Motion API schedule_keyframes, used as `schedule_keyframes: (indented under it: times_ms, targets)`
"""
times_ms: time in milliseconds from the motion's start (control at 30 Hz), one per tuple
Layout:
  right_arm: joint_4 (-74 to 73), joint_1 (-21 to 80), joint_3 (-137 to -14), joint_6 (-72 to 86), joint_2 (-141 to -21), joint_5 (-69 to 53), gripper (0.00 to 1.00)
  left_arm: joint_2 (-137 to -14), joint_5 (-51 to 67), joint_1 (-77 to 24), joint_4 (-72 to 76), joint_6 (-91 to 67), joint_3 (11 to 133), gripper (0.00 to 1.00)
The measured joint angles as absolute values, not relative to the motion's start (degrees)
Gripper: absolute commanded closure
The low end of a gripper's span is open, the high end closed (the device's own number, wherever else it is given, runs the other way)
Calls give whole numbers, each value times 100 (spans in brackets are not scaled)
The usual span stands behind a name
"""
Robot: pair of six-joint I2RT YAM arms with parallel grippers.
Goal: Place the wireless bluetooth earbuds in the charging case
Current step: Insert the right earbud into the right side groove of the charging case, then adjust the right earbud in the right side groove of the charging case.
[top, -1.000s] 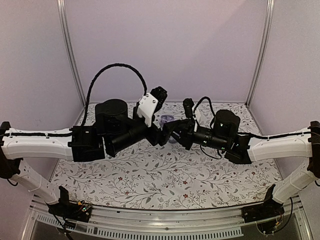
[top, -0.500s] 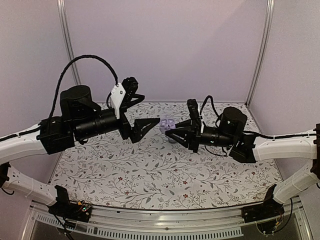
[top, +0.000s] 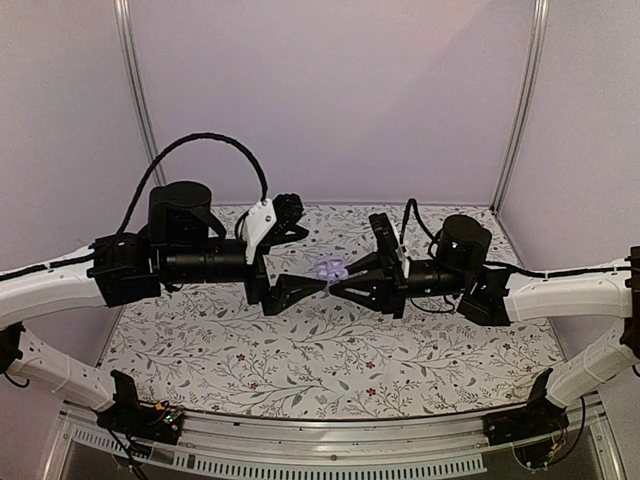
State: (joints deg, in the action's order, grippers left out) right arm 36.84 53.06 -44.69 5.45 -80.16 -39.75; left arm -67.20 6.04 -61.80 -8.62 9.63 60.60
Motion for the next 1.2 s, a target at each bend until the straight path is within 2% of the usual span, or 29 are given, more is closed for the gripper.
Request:
schedule_keyframes:
  times_ms: [1200]
  targets:
    - [3642,5308,-4582,510,-8197,-4626,100,-7161,1448,-5961,-880,720,6158,9]
